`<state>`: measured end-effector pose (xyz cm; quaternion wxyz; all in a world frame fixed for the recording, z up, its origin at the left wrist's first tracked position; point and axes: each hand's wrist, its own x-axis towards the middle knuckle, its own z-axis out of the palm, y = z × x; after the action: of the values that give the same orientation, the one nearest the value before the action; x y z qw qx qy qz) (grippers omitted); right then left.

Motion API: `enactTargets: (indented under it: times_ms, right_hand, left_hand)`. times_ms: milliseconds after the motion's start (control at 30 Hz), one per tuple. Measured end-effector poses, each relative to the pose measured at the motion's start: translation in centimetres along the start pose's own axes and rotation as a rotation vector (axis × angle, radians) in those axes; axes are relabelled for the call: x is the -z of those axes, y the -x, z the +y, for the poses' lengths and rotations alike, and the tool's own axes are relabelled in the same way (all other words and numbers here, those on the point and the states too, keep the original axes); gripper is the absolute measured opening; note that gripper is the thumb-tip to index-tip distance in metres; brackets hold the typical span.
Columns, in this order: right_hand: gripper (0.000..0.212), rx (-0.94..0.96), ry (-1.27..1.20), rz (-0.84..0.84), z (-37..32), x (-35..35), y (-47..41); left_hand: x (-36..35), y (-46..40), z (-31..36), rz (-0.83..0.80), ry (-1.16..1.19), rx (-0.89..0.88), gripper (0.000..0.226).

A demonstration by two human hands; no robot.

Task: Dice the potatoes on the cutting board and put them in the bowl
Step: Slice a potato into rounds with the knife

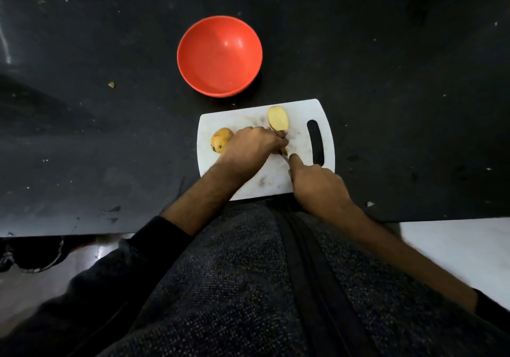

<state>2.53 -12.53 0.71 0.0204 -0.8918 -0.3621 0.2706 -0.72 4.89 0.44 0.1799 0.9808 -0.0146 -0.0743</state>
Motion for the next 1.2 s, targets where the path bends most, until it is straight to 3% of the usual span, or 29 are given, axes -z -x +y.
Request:
enactTargets:
  times_ms: [200,533,867,1000,1200]
  right_hand:
    - [0.04,-0.015,-0.014,-0.023,0.1,-0.8,-0.4]
    - [0.047,-0.047,0.065,-0.069,-0.2,0.0,-0.3]
    - [0.022,-0.091,0.038,-0.212,1.9,0.9,3.1]
    - [0.022,-0.07,0.08,-0.051,3.4,3.6,4.7]
    - [0.022,0.045,-0.258,0.292,1.2,3.2,1.3]
  left_hand:
    - [-0.3,0.1,-0.1,0.011,-0.033,-0.033,0.019]
    - [0.6,-1.1,0.2,-0.09,-0.093,0.022,0.024]
    - [-0.8,-0.1,-1.0,0.003,0.009,0.069,0.025]
    - [-2.3,1.6,-1.4,0.172,0.145,0.124,0.012]
    - [-3.3,2.6,-1.2,0.281,0.196,0.189,0.016]
